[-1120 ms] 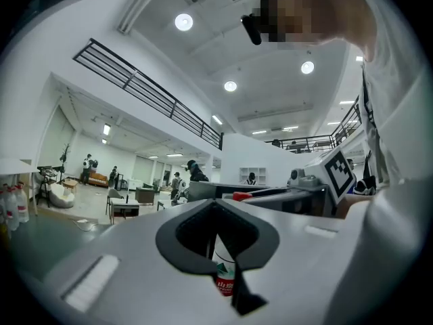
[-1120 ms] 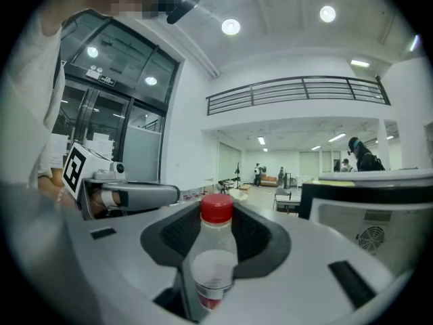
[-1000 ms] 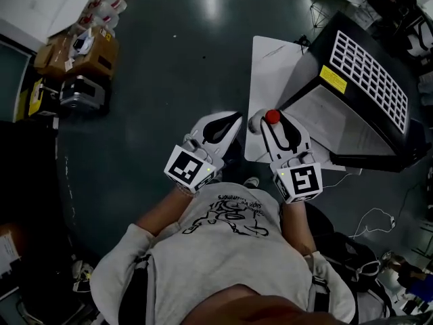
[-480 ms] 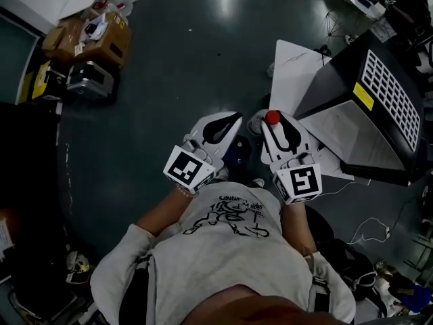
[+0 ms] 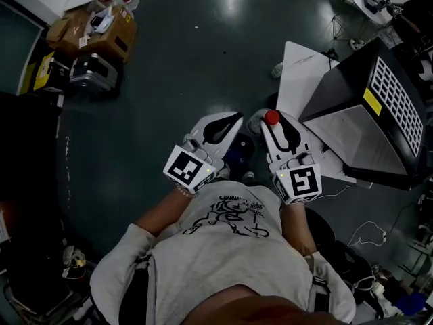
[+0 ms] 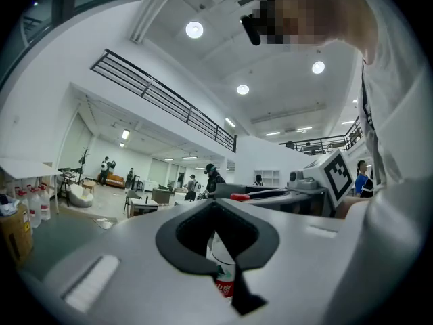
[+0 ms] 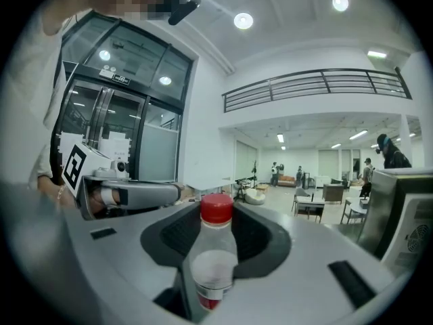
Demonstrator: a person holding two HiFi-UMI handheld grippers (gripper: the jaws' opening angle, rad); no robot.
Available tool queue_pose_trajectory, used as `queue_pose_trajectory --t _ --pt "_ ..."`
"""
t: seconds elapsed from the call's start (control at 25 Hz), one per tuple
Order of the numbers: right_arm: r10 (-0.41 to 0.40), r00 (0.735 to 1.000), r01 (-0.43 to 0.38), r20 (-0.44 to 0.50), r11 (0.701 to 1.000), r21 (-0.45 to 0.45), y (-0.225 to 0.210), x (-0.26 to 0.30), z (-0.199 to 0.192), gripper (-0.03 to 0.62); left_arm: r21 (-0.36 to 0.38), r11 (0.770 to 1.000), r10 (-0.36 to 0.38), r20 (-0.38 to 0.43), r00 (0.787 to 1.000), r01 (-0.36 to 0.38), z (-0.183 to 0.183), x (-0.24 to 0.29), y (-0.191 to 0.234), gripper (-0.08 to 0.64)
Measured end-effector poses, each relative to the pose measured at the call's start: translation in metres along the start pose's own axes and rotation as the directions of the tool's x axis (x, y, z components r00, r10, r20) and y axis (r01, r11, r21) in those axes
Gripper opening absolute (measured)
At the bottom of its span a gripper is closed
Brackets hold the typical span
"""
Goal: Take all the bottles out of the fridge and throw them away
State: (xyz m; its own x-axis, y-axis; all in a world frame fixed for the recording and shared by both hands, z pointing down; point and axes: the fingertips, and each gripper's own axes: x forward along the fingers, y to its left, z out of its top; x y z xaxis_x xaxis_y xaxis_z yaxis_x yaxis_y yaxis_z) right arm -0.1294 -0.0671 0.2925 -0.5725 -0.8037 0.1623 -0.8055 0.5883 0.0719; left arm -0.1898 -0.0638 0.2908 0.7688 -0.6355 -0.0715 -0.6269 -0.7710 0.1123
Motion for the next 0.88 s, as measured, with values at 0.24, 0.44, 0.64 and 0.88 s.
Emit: queue_pose_trajectory --t 0.24,0.44,0.64,0.88 --pt "0.009 1.000 -0.009 0.010 1.000 -0.010 -0.001 -0.005 0.004 0.146 0.002 1.000 0.009 0.010 1.000 -0.009 0.003 -0.001 -0.008 0.008" --pt "0.015 1.000 -0.015 0.002 1.000 -0.013 -0.004 -0.007 0.009 0.146 0.004 1.000 0.023 0.006 1.000 -0.023 0.004 0.000 -0.011 0.008" --pt "0.025 1.000 -0.025 0.006 1.000 -0.013 -0.009 -0.011 0.008 0.146 -0.002 0.999 0.034 0.003 0.999 -0.034 0.002 0.004 -0.016 0.009" --pt "0.028 1.000 -0.028 -0.006 1.000 -0.002 -0.014 -0.018 -0.004 0.146 -0.012 0.999 0.037 -0.008 0.999 -0.037 -0.006 0.007 -0.023 0.008"
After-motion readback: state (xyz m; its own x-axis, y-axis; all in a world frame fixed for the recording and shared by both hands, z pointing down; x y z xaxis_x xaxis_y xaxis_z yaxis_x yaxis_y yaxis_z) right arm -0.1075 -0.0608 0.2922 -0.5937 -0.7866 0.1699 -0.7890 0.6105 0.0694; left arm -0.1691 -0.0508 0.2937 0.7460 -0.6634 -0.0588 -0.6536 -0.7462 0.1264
